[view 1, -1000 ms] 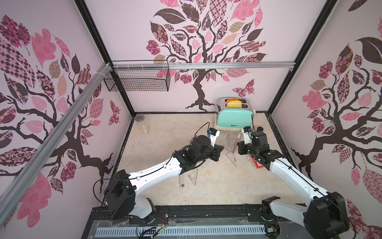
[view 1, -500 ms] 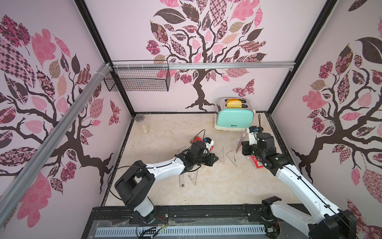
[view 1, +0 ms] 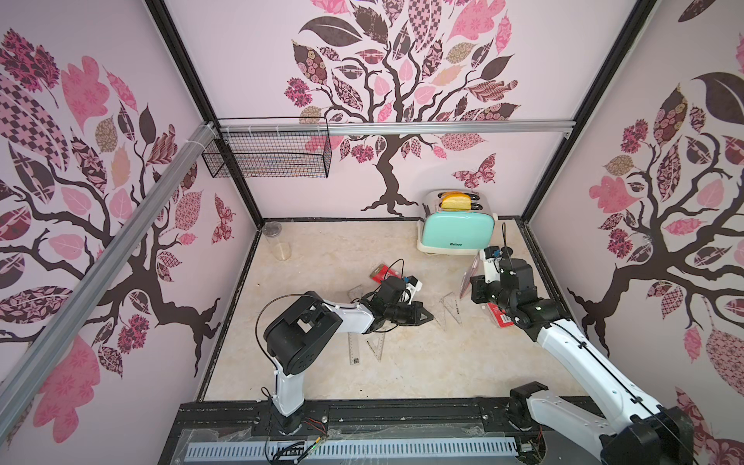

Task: Open the ruler set and take out the ruler
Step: Place the ruler at the center of the board.

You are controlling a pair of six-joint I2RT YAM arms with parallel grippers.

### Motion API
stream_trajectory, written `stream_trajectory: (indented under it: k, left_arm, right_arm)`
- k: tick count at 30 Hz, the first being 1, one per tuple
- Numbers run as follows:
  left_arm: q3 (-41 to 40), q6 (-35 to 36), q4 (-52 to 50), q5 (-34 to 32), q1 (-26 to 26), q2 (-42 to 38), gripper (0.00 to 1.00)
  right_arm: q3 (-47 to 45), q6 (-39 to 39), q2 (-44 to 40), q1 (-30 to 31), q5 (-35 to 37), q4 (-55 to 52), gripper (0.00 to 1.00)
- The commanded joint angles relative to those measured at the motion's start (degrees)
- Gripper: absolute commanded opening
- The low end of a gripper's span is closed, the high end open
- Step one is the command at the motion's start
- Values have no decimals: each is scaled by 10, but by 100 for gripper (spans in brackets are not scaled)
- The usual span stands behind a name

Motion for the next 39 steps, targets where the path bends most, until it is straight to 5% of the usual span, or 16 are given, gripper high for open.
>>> stream_trajectory:
  k: [1,11,39]
  left_arm:
    - [-1,-19,39,9,-1,3,0]
    - [10,9,15,36,22,51,0]
    - [35,53,-76,-32,45,71,4]
  right_arm:
    - [22,-1,-5,0,2,-4,0]
    - [18,0,-8,0,1,-7,0]
    - [17,-1,-10,0,-1,-7,0]
